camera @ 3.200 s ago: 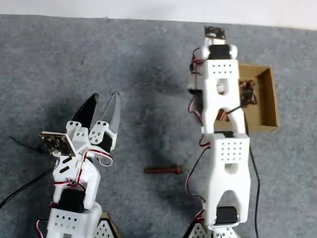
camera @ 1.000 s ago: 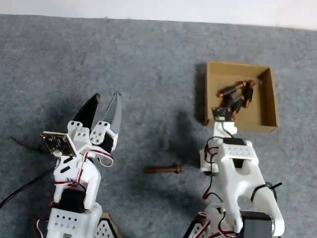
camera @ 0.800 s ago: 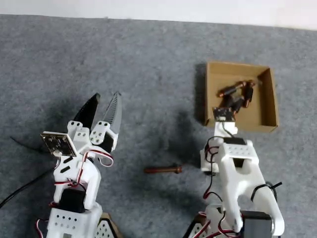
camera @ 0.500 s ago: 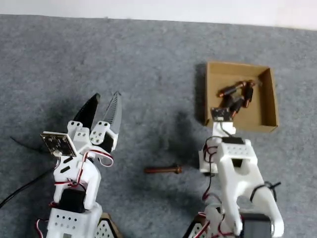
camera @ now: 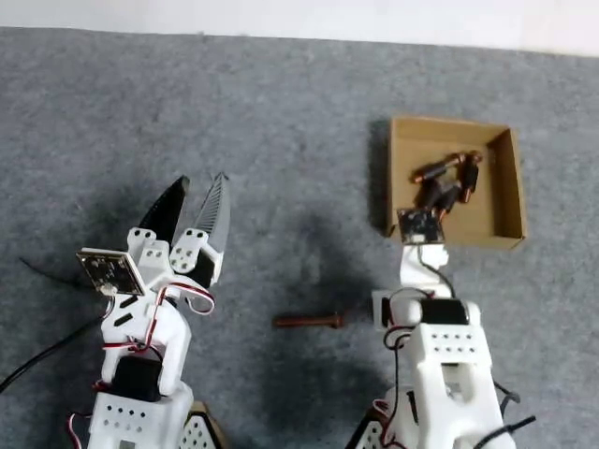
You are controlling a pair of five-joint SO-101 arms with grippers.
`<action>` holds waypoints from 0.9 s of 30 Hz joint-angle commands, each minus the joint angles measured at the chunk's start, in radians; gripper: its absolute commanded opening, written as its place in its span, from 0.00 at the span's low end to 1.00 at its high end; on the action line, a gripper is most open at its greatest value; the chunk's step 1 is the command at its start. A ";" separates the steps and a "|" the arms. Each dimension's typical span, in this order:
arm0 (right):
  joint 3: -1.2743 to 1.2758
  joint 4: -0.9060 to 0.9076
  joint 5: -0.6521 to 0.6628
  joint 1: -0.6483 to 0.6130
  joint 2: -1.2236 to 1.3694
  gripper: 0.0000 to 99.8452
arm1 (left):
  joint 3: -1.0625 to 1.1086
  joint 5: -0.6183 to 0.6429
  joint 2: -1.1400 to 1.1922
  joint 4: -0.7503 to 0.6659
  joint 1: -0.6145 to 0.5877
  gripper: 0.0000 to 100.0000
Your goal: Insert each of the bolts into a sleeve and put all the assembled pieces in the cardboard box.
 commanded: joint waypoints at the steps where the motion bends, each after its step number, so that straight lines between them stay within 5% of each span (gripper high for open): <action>1: -0.015 -0.059 -0.066 -0.002 -0.065 0.00 | 0.021 -0.009 -0.013 -0.017 0.013 0.18; 3: -0.007 -0.125 -0.158 0.004 -0.090 0.00 | 0.021 -0.009 -0.013 -0.017 0.013 0.18; 10: 0.067 -0.220 -0.172 0.254 -0.194 0.00 | 0.021 -0.094 -0.012 0.000 0.104 0.18; 15: 0.185 -0.286 -0.172 0.269 -0.263 0.00 | 0.021 -0.245 -0.012 0.058 0.202 0.18; 27: 0.213 -0.286 -0.172 0.274 -0.361 0.00 | -0.124 -0.249 -0.010 0.296 0.259 0.18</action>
